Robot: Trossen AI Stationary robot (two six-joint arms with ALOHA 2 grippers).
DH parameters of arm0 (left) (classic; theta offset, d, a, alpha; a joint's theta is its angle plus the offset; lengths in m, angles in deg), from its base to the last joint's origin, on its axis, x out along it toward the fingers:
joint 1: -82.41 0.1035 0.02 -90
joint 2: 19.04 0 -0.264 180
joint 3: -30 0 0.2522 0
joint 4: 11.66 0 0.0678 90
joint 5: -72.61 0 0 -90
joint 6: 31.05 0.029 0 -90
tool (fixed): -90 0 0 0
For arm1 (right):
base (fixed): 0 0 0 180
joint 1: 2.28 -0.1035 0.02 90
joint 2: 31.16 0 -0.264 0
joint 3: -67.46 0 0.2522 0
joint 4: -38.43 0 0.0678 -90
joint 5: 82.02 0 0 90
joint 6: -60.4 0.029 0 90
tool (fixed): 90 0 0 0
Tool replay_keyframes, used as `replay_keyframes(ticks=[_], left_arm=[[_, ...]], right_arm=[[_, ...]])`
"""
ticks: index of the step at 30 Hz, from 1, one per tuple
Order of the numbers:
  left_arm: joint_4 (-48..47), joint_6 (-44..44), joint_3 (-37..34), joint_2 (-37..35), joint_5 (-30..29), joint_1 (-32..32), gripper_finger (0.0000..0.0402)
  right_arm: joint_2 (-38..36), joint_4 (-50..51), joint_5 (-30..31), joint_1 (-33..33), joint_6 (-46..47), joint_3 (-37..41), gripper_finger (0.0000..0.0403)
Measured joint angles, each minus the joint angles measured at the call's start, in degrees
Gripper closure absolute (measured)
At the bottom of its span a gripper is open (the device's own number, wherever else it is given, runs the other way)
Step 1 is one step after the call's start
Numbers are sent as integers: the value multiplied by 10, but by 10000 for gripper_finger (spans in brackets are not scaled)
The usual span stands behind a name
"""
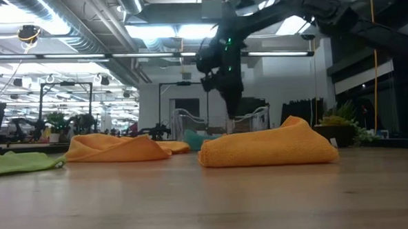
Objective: Fold microfiber towels
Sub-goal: Put the bottom orange microfiber cloth into the transparent bin
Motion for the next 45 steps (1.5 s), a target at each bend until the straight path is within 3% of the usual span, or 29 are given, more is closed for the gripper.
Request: replay_keyframes(ticks=[10, 14, 19, 25, 29, 36, 40, 45], left_arm=[[0, 0, 0, 0, 3, 0, 340], [0, 0, 0, 0, 3, 0, 340], [0, 0, 0, 0, 3, 0, 340], [0, -3, 0, 0, -5, 0, 340], [2, -1, 0, 0, -22, 0, 340], [10, 8, 0, 5, -23, 2, 340], [12, 4, 0, 18, -21, 6, 340], [17, -1, 0, 49, 10, 20, 338]], right_arm=[[-145, 49, -2, 2, 93, -6, 391], [-208, 73, -31, -4, 142, -4, 391], [-292, 74, -86, -38, 199, 12, 391], [-410, 74, -84, -109, 184, 77, 391], [-501, 53, -70, -147, 208, 180, 391], [-652, -98, -67, -207, 336, 449, 391], [-700, -200, -66, -240, 403, 586, 391], [-715, -410, -81, -271, 469, 759, 391]])
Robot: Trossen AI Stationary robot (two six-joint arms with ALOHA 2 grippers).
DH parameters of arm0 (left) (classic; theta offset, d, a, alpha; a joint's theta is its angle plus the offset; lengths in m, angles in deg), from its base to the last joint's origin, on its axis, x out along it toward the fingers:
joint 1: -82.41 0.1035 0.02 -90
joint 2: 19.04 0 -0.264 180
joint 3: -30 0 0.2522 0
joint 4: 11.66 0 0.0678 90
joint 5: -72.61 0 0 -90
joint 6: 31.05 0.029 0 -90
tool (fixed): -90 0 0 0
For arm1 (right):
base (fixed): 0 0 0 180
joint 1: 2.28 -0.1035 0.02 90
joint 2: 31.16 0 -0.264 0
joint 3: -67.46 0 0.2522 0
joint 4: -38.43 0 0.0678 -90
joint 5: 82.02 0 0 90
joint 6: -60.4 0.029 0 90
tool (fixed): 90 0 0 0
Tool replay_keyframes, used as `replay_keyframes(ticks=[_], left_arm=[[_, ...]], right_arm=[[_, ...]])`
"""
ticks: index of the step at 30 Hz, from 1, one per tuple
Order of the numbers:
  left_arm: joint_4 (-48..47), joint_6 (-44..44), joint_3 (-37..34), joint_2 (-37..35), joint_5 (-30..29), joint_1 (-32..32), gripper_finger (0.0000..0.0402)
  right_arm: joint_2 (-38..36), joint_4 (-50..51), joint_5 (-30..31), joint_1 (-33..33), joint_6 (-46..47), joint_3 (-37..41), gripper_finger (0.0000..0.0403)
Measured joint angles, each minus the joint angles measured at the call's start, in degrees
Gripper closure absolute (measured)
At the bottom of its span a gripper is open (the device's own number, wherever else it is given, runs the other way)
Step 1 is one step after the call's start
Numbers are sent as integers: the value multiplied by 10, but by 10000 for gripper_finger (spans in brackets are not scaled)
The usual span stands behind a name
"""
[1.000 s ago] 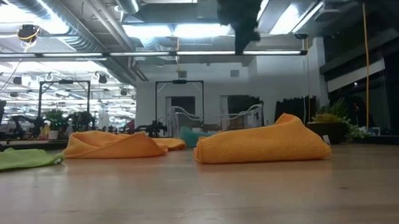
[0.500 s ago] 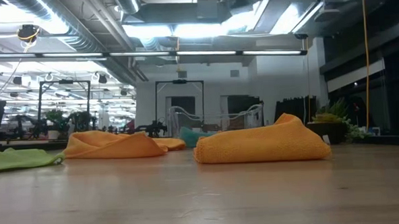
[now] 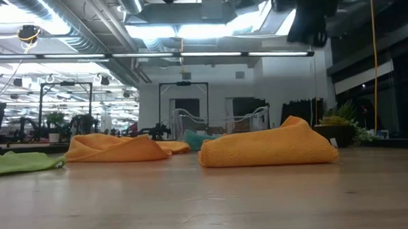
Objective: Fold microfiber towels
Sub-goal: Put the bottom orange microfiber cloth into the transparent bin
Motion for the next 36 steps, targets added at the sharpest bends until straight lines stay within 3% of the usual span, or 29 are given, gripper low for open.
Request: replay_keyframes(ticks=[6, 8, 12, 18, 24, 29, 36], left_arm=[[26, -1, 0, 23, 40, 13, 302], [29, -1, 0, 24, 59, 15, 282], [31, 5, 0, 24, 50, 15, 249], [34, 35, 0, 25, 22, 10, 240], [36, 32, 0, 42, 24, 0, 242], [41, 32, 0, 71, 26, -7, 242], [79, 0, -1, 102, 45, -5, 243]], right_arm=[[26, -227, -27, -14, 132, 155, 390], [35, -270, -32, -14, 196, 187, 386], [51, -309, -24, -14, 237, 223, 355], [72, -356, 15, -14, 165, 238, 279], [89, -415, 6, -14, 120, 239, 215], [93, -442, 0, -14, 120, 238, 191], [93, -439, -1, -14, 91, 238, 187]])
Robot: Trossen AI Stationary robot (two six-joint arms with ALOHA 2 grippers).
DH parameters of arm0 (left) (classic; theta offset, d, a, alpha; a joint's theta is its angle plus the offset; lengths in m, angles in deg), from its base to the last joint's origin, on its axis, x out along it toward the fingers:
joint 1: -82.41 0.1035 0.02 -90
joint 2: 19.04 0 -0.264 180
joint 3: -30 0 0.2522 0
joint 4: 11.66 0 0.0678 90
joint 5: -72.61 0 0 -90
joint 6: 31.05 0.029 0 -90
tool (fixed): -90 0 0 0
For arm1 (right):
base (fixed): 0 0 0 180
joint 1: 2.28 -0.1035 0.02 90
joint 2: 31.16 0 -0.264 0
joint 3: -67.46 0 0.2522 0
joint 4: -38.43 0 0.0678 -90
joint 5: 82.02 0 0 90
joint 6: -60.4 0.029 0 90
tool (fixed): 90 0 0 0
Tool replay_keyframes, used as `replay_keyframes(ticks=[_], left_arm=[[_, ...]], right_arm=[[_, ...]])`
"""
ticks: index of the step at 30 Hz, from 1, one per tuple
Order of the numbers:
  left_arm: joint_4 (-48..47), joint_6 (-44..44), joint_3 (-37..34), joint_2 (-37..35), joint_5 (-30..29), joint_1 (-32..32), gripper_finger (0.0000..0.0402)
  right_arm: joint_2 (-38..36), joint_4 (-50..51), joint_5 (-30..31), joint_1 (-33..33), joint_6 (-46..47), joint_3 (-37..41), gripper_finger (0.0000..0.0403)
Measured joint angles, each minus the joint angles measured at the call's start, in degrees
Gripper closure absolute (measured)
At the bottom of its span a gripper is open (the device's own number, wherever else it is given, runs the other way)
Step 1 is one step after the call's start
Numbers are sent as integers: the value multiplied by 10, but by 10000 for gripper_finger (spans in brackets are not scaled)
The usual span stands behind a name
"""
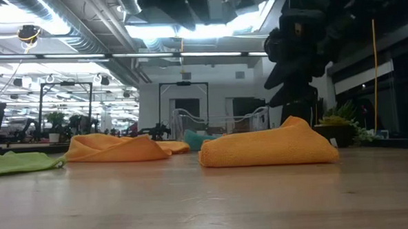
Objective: Fold microfiber towels
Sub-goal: Put the bottom orange microfiber cloth into the transparent bin
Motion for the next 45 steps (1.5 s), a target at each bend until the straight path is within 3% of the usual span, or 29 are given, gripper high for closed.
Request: replay_keyframes(ticks=[5, 10, 17, 22, 25, 29, 34, 37, 41, 45], left_arm=[[70, 0, 0, 23, 65, 1, 243], [109, 0, 0, 54, 74, -4, 243], [130, -16, 0, 112, 86, -20, 243], [115, -82, 0, 142, 85, -20, 243], [103, -120, 0, 152, 81, -12, 243], [93, -132, 0, 168, 86, 2, 243], [92, -133, -1, 164, 179, 26, 243], [85, -132, -1, 127, 196, 33, 243], [22, -135, 0, 53, 146, 39, 243], [-17, -155, 0, -17, 75, 48, 243]], right_arm=[[1, 7, 0, 0, 16, 0, 187], [2, 10, -13, 0, 2, 0, 187], [2, 14, -66, -1, -100, 0, 187], [2, 0, -175, -26, -227, 0, 187], [2, 1, -192, -56, -279, 0, 187], [2, 11, -120, -109, -330, 0, 187], [3, 8, 76, -183, -387, 0, 187], [3, 7, 162, -223, -415, 0, 187], [18, 1, 189, -261, -435, 0, 187], [80, -8, 200, -280, -435, -20, 187]])
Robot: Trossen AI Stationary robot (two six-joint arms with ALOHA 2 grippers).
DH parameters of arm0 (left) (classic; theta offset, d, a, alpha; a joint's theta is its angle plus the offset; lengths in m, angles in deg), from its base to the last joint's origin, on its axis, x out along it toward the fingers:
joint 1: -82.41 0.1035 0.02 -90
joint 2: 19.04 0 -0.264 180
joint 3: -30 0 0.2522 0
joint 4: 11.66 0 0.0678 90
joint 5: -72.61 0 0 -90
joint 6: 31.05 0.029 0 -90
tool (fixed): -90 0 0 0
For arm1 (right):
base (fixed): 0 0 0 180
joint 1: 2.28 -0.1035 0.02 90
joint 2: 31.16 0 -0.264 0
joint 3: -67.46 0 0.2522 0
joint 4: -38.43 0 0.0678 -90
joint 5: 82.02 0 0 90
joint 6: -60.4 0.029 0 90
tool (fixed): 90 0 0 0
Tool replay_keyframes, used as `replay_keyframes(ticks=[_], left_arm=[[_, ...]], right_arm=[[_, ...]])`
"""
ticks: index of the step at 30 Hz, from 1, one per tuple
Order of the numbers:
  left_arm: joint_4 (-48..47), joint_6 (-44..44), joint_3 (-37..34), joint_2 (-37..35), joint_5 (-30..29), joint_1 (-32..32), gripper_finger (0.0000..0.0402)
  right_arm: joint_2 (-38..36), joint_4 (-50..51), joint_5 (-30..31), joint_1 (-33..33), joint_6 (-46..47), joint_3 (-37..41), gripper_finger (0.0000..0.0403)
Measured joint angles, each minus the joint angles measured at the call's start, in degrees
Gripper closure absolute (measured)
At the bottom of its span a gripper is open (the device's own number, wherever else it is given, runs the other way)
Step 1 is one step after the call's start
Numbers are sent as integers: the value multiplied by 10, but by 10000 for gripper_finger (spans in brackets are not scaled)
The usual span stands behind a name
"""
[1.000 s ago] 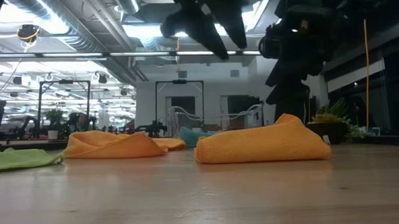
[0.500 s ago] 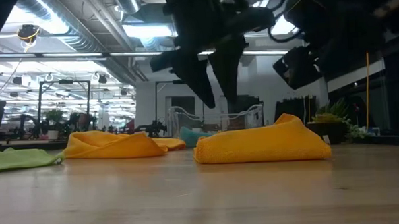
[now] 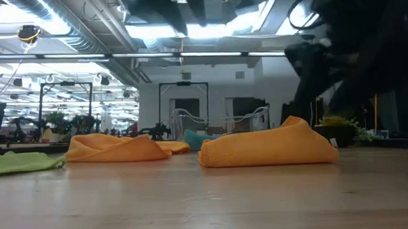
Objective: Fold microfiber towels
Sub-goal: Put the bottom orange microfiber cloth into the transparent bin
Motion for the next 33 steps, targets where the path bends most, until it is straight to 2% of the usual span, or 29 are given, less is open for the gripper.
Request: replay_keyframes(ticks=[6, 10, 16, 19, 24, 29, 33], left_arm=[[-3, -6, 0, -38, -50, -5, 243], [-20, -4, 0, -41, -55, -11, 243], [-49, 0, 0, -40, -53, -23, 243], [-55, 16, 0, -41, -51, -33, 243], [-68, 25, 0, -50, -31, -55, 243], [-86, 25, -1, -74, -32, -82, 243], [-104, 23, -1, -101, -37, -105, 243]], right_arm=[[137, 87, 124, -12, 5, -112, 187], [212, 167, 104, -4, 77, -186, 187], [278, 205, 155, 2, 91, -247, 187], [285, 213, 137, 24, 135, -253, 187], [283, 240, 12, 80, 212, -257, 187], [282, 234, 1, 111, 231, -257, 187], [282, 221, 23, 124, 242, -255, 187]])
